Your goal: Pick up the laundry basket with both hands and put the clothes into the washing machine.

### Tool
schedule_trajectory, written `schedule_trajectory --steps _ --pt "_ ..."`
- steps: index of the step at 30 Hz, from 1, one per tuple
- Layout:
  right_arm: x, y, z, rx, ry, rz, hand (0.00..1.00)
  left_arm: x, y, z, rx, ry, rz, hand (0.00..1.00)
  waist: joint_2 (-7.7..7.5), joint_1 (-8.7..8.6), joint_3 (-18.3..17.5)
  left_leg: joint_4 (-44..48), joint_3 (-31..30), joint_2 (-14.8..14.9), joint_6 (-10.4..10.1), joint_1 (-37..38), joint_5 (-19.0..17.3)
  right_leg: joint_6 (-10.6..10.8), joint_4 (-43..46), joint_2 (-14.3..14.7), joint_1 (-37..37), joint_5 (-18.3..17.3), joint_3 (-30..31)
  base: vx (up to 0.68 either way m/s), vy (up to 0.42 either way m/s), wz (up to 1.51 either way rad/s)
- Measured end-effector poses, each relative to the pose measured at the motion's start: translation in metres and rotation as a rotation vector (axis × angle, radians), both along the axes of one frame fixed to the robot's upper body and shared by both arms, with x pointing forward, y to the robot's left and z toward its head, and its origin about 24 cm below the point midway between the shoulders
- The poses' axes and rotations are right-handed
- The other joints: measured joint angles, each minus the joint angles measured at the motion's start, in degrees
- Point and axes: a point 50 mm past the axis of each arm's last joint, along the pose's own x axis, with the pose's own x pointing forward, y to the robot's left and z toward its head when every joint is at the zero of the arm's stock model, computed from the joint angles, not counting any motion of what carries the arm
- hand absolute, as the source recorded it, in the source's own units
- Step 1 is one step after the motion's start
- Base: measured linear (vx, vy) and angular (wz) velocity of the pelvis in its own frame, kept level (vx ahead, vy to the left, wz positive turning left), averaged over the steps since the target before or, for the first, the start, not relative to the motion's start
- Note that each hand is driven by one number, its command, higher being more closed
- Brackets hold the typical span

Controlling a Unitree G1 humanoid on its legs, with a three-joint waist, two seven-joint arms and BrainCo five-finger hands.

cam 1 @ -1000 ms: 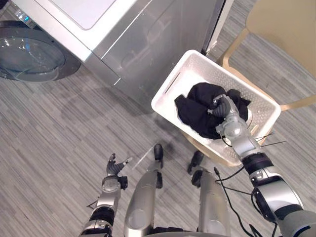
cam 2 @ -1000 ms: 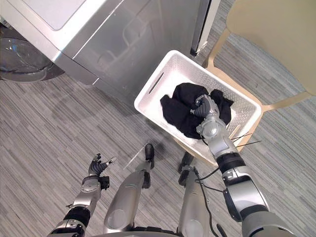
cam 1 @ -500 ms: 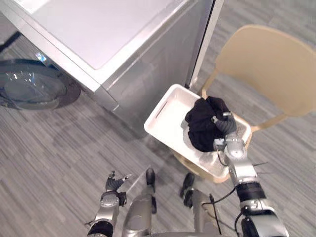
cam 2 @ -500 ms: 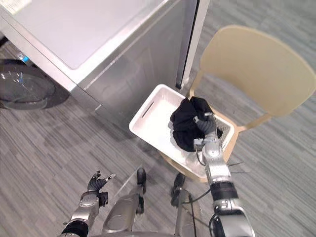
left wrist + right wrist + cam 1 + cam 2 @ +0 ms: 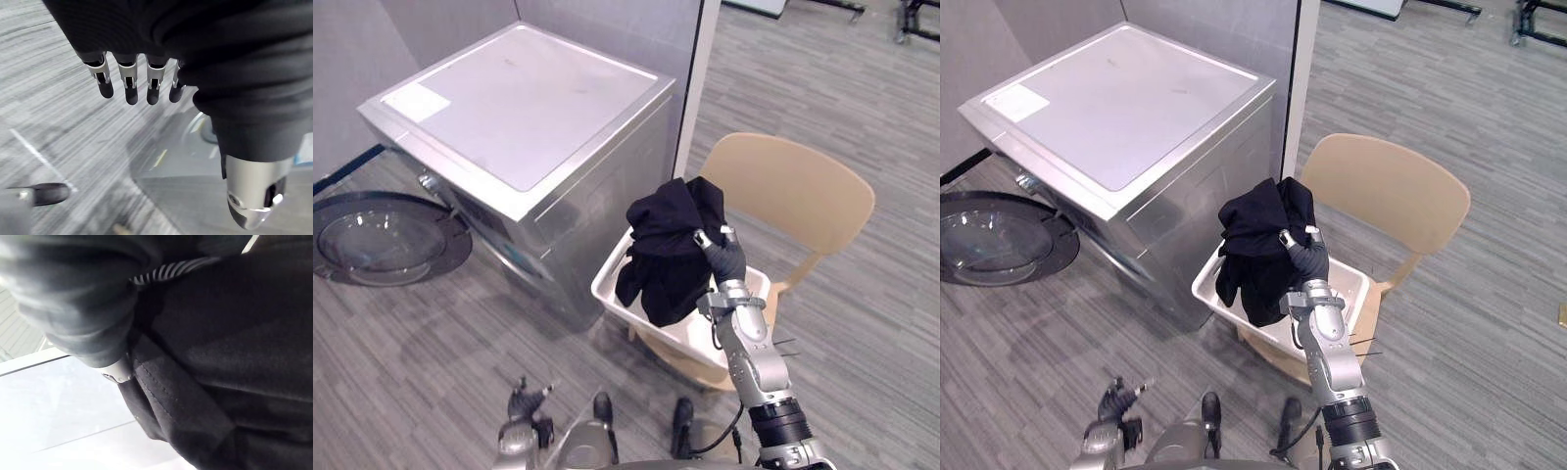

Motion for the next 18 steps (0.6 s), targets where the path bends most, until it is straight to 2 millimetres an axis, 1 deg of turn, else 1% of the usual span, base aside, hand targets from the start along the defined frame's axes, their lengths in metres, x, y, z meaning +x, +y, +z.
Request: schedule_trajectory --steps 1,2,3,4,5,6,7,8,9,10,11,12,13,14,15,16,17,18 --pt "-0.001 0.002 0.001 0.007 -0.003 0.005 1.00 0.004 0.000 0.004 -0.001 -0.024 0.005 0.00 -0.03 0.00 0.0 1.0 -0.8 -0.1 0.0 -0.7 0.0 1.1 3.8 -0.9 0.5 -1.5 1.3 -0.12 -0.115 0.67" --pt "-0.004 0.006 0.005 0.014 -0.024 0.019 1.00 0.010 0.001 0.012 0.000 -0.075 0.021 0.00 0.02 0.36 0.0 3.0 -2.5 -0.2 -0.3 -2.2 -0.2 2.5 8.4 -2.5 2.3 -3.6 4.0 -0.15 -0.192 0.55" --pt "-0.006 0.012 0.012 0.026 -0.052 0.040 1.00 0.015 0.000 0.019 0.001 -0.119 0.037 0.00 -0.04 1.33 0.0 5.1 -3.6 -0.3 -0.9 -3.7 -0.7 3.1 9.4 -3.5 5.4 -4.9 6.7 -0.18 -0.232 0.52" --pt "-0.008 0.017 0.018 0.030 -0.076 0.059 1.00 0.018 -0.001 0.024 0.005 -0.147 0.046 0.00 -0.18 1.95 -0.1 6.7 -4.4 -0.2 -1.3 -5.1 -0.7 3.6 7.3 -3.8 8.2 -6.1 8.3 -0.24 -0.291 0.37" --pt "-0.010 0.021 0.025 0.037 -0.105 0.077 1.00 0.022 -0.003 0.029 0.004 -0.179 0.055 0.00 -0.16 2.98 -0.1 8.0 -5.2 0.1 -2.2 -6.4 -0.1 5.2 3.1 -3.5 10.8 -9.8 8.6 -0.29 -0.349 0.25" --pt "-0.013 0.026 0.034 0.046 -0.143 0.100 1.00 0.024 -0.009 0.036 -0.015 -0.222 0.060 0.00 -0.12 4.20 -0.1 8.1 -6.1 0.7 -3.7 -7.9 1.2 4.6 -0.8 -3.1 12.4 -14.4 5.9 -0.31 -0.365 0.20" --pt "-0.014 0.028 0.038 0.051 -0.162 0.112 1.00 0.024 -0.014 0.039 -0.027 -0.244 0.055 0.00 0.16 4.36 -0.2 7.8 -6.8 1.2 -4.3 -8.8 2.4 4.1 -1.7 -2.6 12.4 -16.4 4.3 -0.36 -0.385 0.50" --pt "-0.016 0.027 0.044 0.055 -0.188 0.116 1.00 0.025 -0.028 0.043 -0.062 -0.271 0.031 0.00 2.72 3.72 -0.6 5.5 -9.8 2.3 -3.6 -10.5 4.8 2.8 -0.6 0.0 11.3 -17.1 1.0 -0.42 -0.351 0.95" --pt "-0.016 0.024 0.045 0.059 -0.191 0.110 1.00 0.026 -0.042 0.047 -0.095 -0.296 0.002 0.00 3.42 2.76 -0.9 0.3 -9.6 3.3 -2.0 -10.2 3.9 0.9 0.3 0.5 10.0 -17.2 -2.3 -0.43 -0.317 1.23" --pt "-0.016 0.021 0.044 0.056 -0.191 0.103 1.00 0.028 -0.050 0.048 -0.113 -0.304 -0.032 0.00 3.53 2.49 -0.9 -1.4 -7.8 4.0 -0.7 -10.0 0.6 -0.2 -0.2 0.5 10.0 -16.7 -4.2 -0.45 -0.309 1.37" --pt "-0.013 0.016 0.047 0.053 -0.198 0.085 1.00 0.036 -0.063 0.056 -0.143 -0.344 -0.096 0.00 2.41 2.31 -0.2 -1.8 -3.1 4.5 -0.8 -10.2 -0.9 -2.2 -1.2 -0.3 9.6 -15.5 -6.6 -0.27 -0.187 1.02" --pt "-0.012 0.015 0.049 0.056 -0.204 0.076 1.00 0.038 -0.066 0.061 -0.149 -0.367 -0.116 0.00 1.95 2.32 0.0 -0.8 -1.4 4.5 -1.5 -10.1 -0.4 -3.0 -1.5 -0.7 9.1 -14.8 -7.3 -0.34 -0.302 1.00" --pt "-0.011 0.015 0.052 0.059 -0.216 0.074 1.00 0.044 -0.071 0.072 -0.157 -0.419 -0.149 0.00 2.14 2.35 -0.1 3.2 0.1 4.4 -1.8 -10.0 -0.2 -4.0 -3.1 -0.8 8.9 -12.7 -9.4 -0.25 -0.222 0.76" --pt "-0.011 0.016 0.053 0.061 -0.221 0.078 1.00 0.049 -0.074 0.087 -0.157 -0.493 -0.173 0.00 2.36 2.05 -0.3 7.9 0.6 4.4 -2.0 -9.1 -0.4 -4.9 -4.8 -0.7 8.5 -10.9 -11.1 -0.29 -0.243 0.71" --pt "-0.012 0.017 0.053 0.060 -0.222 0.082 1.00 0.052 -0.074 0.095 -0.156 -0.534 -0.188 0.00 2.52 1.92 -0.4 10.2 0.6 4.4 -1.8 -8.1 -0.6 -5.3 -5.7 -0.5 8.4 -10.1 -11.6 -0.22 -0.120 0.58" --pt "-0.013 0.021 0.054 0.060 -0.228 0.104 1.00 0.057 -0.076 0.113 -0.143 -0.629 -0.225 0.00 2.86 1.32 -0.6 13.9 0.6 4.4 -2.0 -4.7 -1.4 -5.9 -7.4 0.1 7.9 -8.4 -12.8 -0.16 -0.065 0.39" --pt "-0.013 0.023 0.054 0.061 -0.231 0.116 1.00 0.060 -0.077 0.119 -0.140 -0.657 -0.246 0.00 2.97 0.95 -0.7 14.2 0.6 4.3 -2.6 -3.1 -3.2 -6.0 -8.1 0.3 7.8 -7.9 -13.2 -0.23 -0.048 0.46" --pt "-0.013 0.025 0.054 0.061 -0.232 0.132 1.00 0.066 -0.084 0.126 -0.126 -0.692 -0.315 0.00 2.99 0.73 -0.8 13.6 0.3 4.1 -3.2 0.3 -6.7 -6.3 -9.9 0.7 7.8 -6.3 -14.3 -0.18 -0.007 0.31"
